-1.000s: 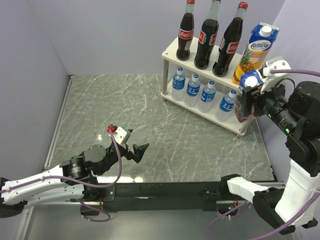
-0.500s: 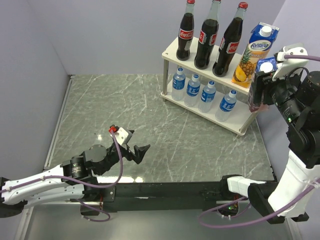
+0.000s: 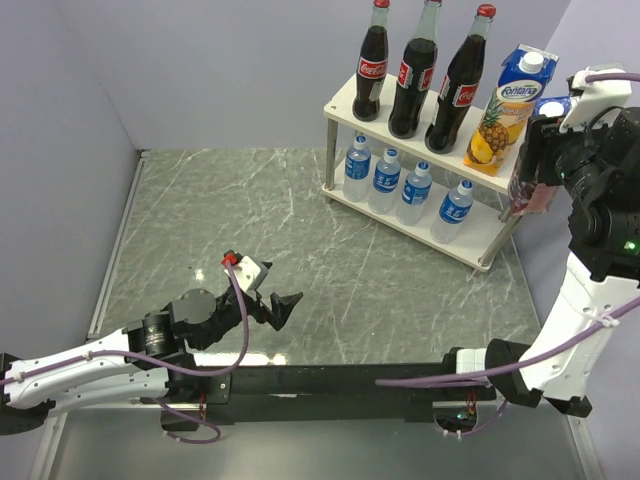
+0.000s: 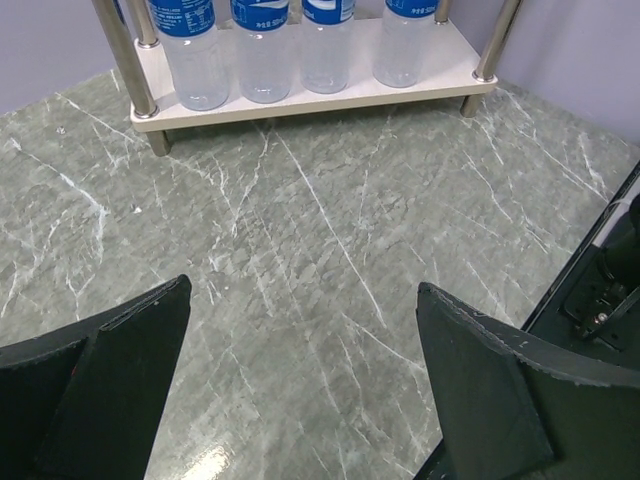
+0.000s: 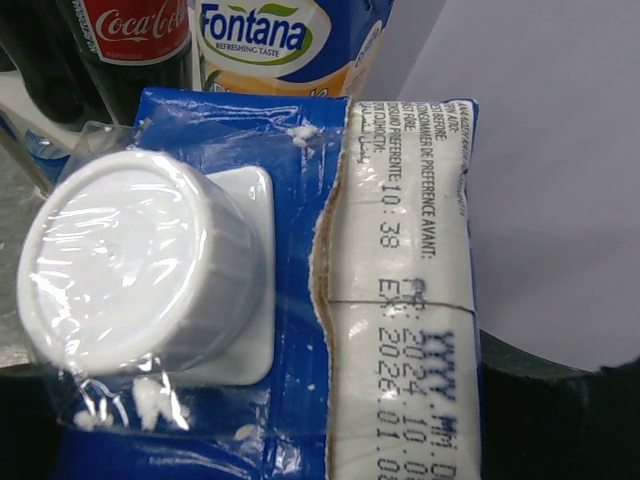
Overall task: Place and organize the beverage onto the shelf
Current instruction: Place the drink on the shelf.
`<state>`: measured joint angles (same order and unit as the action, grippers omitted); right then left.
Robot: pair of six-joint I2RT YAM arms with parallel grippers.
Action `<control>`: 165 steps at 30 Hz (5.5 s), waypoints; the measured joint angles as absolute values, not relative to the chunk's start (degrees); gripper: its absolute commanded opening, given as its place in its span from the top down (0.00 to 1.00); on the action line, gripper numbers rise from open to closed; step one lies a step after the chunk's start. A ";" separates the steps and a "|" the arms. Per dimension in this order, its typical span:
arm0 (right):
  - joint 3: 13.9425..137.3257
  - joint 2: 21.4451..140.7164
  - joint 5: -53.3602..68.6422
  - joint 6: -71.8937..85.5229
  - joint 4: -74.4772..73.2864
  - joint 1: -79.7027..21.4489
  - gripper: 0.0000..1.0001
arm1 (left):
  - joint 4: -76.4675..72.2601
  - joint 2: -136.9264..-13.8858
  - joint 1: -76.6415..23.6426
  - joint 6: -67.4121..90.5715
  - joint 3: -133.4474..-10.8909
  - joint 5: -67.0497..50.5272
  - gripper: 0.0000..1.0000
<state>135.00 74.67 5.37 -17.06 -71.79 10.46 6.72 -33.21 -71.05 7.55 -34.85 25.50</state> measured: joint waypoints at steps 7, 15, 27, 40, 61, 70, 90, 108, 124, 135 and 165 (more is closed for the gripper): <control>135.00 76.66 13.02 -15.11 -69.97 17.72 1.00 | 6.72 -33.21 -71.05 7.55 -34.85 25.19 0.01; 134.96 79.00 24.23 -11.79 -66.78 28.36 1.00 | 6.72 -33.21 -71.05 7.53 -34.85 24.51 0.01; 135.13 84.55 37.36 -8.64 -62.57 36.75 1.00 | 6.72 -33.21 -71.05 7.53 -34.85 23.79 0.01; 138.63 89.30 45.30 -8.62 -61.17 38.41 1.00 | 6.76 -31.40 -71.07 7.55 -34.85 22.72 0.01; 138.87 89.34 47.64 -14.02 -62.74 38.52 1.00 | 7.22 -29.36 -71.68 7.75 -34.85 20.29 0.00; 138.87 89.27 47.88 -14.63 -63.31 38.59 1.00 | 7.94 -29.39 -71.72 7.75 -34.85 20.23 0.01; 138.87 90.37 48.36 -14.61 -63.99 38.61 0.63 | 8.08 -29.50 -71.83 7.75 -34.85 20.25 0.01; 138.80 90.39 46.52 -15.75 -63.92 36.58 0.32 | 8.08 -29.47 -71.83 7.75 -34.85 20.27 0.00; 138.80 92.40 46.70 -15.46 -60.40 35.90 0.21 | 8.08 -29.47 -71.83 7.73 -34.85 20.29 0.00; 138.67 92.53 47.09 -15.49 -59.16 35.88 0.20 | 8.08 -29.47 -71.83 7.73 -34.85 20.29 0.00; 138.37 94.26 51.83 -19.62 -56.53 35.92 0.29 | 8.12 -29.47 -71.83 7.73 -34.85 20.38 0.01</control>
